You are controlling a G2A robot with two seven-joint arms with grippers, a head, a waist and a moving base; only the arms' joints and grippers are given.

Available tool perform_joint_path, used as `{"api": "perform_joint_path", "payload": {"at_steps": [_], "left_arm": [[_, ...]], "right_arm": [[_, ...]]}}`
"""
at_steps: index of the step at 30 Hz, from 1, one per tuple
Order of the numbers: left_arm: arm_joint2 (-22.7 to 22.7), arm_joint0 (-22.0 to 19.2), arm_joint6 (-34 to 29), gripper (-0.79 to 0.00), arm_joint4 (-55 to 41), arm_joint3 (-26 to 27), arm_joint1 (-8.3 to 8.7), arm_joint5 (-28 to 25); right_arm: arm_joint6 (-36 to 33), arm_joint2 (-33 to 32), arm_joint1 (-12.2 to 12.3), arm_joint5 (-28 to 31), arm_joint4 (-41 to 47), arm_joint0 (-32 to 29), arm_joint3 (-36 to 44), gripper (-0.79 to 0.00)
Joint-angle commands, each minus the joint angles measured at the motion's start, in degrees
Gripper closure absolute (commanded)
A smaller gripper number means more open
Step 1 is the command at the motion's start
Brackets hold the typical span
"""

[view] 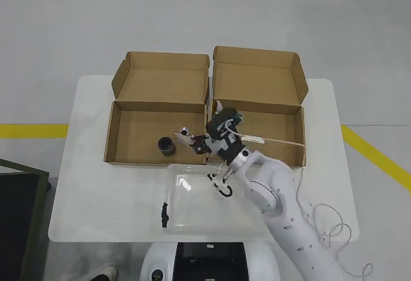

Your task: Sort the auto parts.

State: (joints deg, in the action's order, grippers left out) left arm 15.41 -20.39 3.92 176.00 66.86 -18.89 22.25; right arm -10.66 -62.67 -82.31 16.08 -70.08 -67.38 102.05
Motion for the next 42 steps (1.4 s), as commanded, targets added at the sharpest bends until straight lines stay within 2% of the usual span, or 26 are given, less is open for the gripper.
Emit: {"api": "perform_joint_path", "payload": {"at_steps": [1,13,24,30,34,42], "left_arm": [[0.0,0.0,0.0,-0.785,0.0,0.0,0.0,0.0],[0.0,0.0,0.0,-0.785,0.0,0.0,0.0,0.0],[0.0,0.0,0.0,-0.785,0.0,0.0,0.0,0.0],[0.0,0.0,0.0,-0.785,0.0,0.0,0.0,0.0],[0.0,0.0,0.0,-0.785,0.0,0.0,0.0,0.0],[0.0,0.0,0.0,-0.785,0.0,0.0,0.0,0.0]], "right_arm": [[2.12,-3.06,0.61,-0.24,-1.26,-3.41,2.0,-0.785],[11.39,-18.64,2.8,-6.95,-3.26,-21.44,11.96,-0.785],[17.35,-27.61,3.49,-11.02,-1.96,-31.89,15.92,-0.785],[17.94,-30.09,3.61,-12.25,-0.63,-34.86,17.37,-0.785],[17.98,-29.6,3.48,-14.6,-0.51,-34.9,17.41,-0.785],[17.98,-29.6,3.48,-14.61,-0.5,-34.9,17.41,-0.785]]}}
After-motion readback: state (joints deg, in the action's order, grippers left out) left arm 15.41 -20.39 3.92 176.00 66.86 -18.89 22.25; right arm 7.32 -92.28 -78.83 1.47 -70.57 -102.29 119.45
